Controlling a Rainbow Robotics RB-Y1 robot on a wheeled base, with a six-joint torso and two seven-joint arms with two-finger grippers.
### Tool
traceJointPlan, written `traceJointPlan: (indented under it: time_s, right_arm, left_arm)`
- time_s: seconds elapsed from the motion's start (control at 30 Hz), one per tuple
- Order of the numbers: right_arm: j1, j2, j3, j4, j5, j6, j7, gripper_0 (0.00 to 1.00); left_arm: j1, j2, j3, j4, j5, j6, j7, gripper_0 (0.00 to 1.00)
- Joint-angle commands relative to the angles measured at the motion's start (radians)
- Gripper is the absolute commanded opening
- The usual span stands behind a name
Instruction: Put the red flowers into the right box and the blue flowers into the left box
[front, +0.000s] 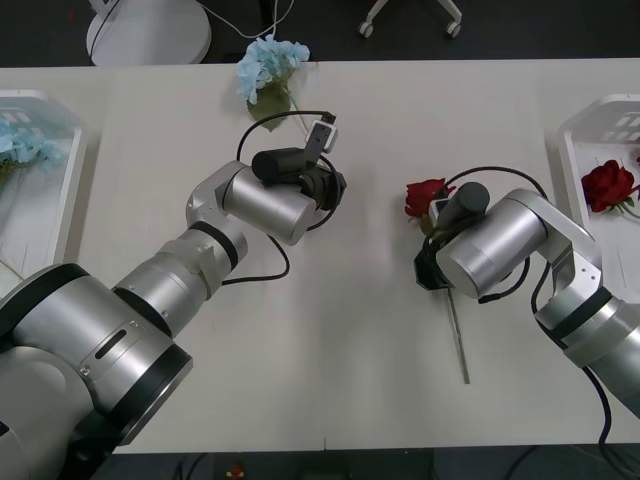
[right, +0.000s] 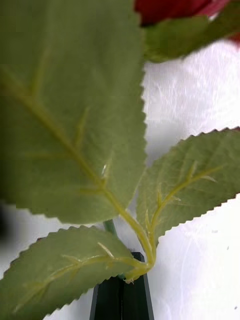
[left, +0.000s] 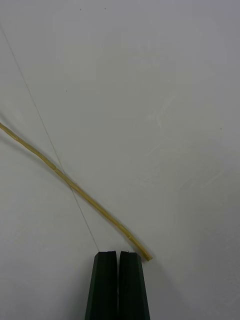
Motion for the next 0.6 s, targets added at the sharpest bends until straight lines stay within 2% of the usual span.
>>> traceJointPlan:
  time_s: [0.03, 0.13, 0.27, 0.4, 0.43, 0.47, 0.5, 0.53, 0.57, 0.6]
  right_arm:
    - [-0.041, 0.000, -0.129, -0.013, -0.089, 0.037, 0.046, 0.00]
    - [-0.058, -0.020, -0.209, -0.032, -0.144, 0.063, 0.063, 0.00]
    - [-0.061, -0.046, -0.336, -0.082, -0.197, 0.067, 0.141, 0.00]
    - [-0.061, -0.069, -0.533, -0.116, -0.272, 0.069, 0.229, 0.00]
    - [-0.061, -0.074, -0.593, -0.118, -0.284, 0.077, 0.253, 0.00]
    - [-0.061, -0.079, -0.642, -0.121, -0.284, 0.087, 0.276, 0.00]
    - [-0.063, -0.079, -0.666, -0.121, -0.284, 0.095, 0.287, 0.00]
    - [-0.063, -0.079, -0.666, -0.121, -0.284, 0.095, 0.287, 0.00]
    - [-0.063, -0.088, -0.761, -0.121, -0.272, 0.115, 0.336, 0.00]
    - [-0.061, -0.100, -0.815, -0.115, -0.256, 0.127, 0.373, 0.00]
  left_arm:
    - [0.080, 0.035, 0.095, -0.005, 0.006, -0.078, 0.076, 0.00]
    - [0.112, 0.036, 0.158, -0.015, 0.014, -0.132, 0.076, 0.00]
    - [0.117, 0.036, 0.166, -0.019, 0.034, -0.171, 0.087, 0.00]
    - [0.115, 0.035, 0.184, -0.036, 0.079, -0.180, 0.104, 0.01]
    - [0.115, 0.032, 0.183, -0.044, 0.112, -0.180, 0.107, 0.09]
    - [0.115, 0.030, 0.183, -0.050, 0.143, -0.180, 0.110, 0.24]
    - [0.115, 0.027, 0.184, -0.051, 0.158, -0.180, 0.113, 0.34]
    - [0.115, 0.027, 0.184, -0.051, 0.158, -0.180, 0.113, 0.34]
    - [0.114, 0.016, 0.183, -0.059, 0.223, -0.180, 0.121, 0.61]
    - [0.112, 0.007, 0.183, -0.061, 0.263, -0.180, 0.125, 0.74]
